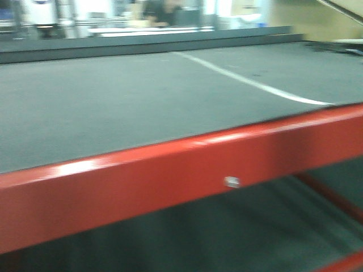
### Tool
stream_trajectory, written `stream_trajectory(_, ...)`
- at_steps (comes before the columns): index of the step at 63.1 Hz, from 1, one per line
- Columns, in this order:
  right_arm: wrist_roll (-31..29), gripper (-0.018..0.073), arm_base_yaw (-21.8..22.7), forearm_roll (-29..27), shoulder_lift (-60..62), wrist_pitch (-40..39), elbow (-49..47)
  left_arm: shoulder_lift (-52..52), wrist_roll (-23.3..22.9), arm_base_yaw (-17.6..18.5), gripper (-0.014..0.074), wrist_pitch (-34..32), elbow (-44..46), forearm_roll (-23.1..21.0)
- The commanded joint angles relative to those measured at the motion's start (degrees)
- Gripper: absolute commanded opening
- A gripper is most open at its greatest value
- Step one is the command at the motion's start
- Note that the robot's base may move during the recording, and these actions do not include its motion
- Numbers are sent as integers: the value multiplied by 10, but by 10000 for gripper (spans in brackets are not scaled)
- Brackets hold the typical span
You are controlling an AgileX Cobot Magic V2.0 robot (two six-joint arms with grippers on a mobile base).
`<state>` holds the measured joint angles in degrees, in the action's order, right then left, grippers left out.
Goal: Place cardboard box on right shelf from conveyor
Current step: 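Hold the box in the right gripper and turn away from the conveyor, then drive to the steel shelf rack carrying the box in the right gripper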
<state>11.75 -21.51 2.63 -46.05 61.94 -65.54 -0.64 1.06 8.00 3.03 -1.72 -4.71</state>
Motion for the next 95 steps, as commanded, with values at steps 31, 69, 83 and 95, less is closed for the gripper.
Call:
stream_trajectory(31,-2,183,2,6,1,-40,-15,-7,-4,-1,-119,-53,2,-5)
stream_trajectory(69,-2,183,2,6,1,-40,-15,-7,-4,-1,-119,-53,2,-5)
stream_trajectory(83,-2,183,2,6,1,-40,-15,-7,-4,-1,-119,-53,2,-5)
stream_trajectory(95,-2,183,2,6,1,-40,-15,-7,-4,-1,-119,-53,2,-5)
